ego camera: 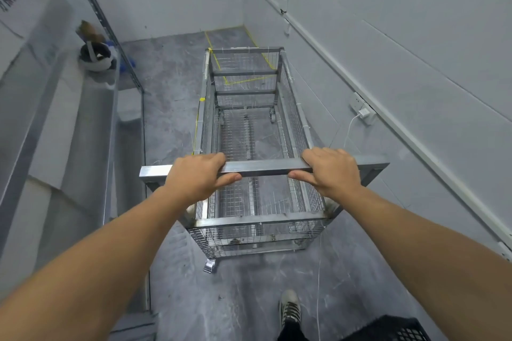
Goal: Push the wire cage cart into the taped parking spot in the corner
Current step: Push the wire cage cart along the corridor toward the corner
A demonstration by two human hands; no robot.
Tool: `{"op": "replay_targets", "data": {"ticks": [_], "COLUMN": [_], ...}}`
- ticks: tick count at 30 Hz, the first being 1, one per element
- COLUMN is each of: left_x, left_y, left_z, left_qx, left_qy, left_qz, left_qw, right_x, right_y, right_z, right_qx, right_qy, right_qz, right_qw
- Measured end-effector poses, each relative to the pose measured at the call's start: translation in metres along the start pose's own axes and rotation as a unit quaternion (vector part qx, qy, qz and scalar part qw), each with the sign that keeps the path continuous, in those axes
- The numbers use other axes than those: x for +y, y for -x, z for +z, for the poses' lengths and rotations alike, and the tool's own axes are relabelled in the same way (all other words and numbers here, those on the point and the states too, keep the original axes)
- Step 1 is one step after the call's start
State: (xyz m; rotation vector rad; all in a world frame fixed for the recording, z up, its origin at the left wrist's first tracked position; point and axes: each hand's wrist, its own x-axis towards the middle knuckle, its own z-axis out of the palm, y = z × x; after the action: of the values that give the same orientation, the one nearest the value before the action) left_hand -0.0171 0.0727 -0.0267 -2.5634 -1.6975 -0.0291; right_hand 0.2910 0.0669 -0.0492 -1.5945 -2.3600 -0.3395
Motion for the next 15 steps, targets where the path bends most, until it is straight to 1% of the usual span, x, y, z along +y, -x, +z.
{"op": "replay_targets", "data": {"ticks": [3,8,11,15], "left_x": [-0.008,-0.012,-0.018,-0.027], "left_y": [-0.021,-0.062,-0.085,-0.119], "left_z": [0.004,0.004,0.006,0.009], "left_qx": [0.012,0.028,0.028,0.044], "left_qy": [-0.012,-0.009,-0.009,0.004], "left_qz": [-0.015,-0.039,-0.038,-0.031], "left_qw": [1.0,0.999,0.999,0.999], "right_x": [0.008,0.025,0.035,0.05], "right_y": [-0.022,-0.059,-0.08,-0.111], "right_z": [0.008,0.025,0.033,0.042], "right_qx": [0.004,-0.013,-0.019,-0.054], "right_qy": [0.001,0.009,0.011,0.01], "right_qz": [-0.001,0.004,0.004,0.012], "right_qw": [1.0,1.0,1.0,0.998]}}
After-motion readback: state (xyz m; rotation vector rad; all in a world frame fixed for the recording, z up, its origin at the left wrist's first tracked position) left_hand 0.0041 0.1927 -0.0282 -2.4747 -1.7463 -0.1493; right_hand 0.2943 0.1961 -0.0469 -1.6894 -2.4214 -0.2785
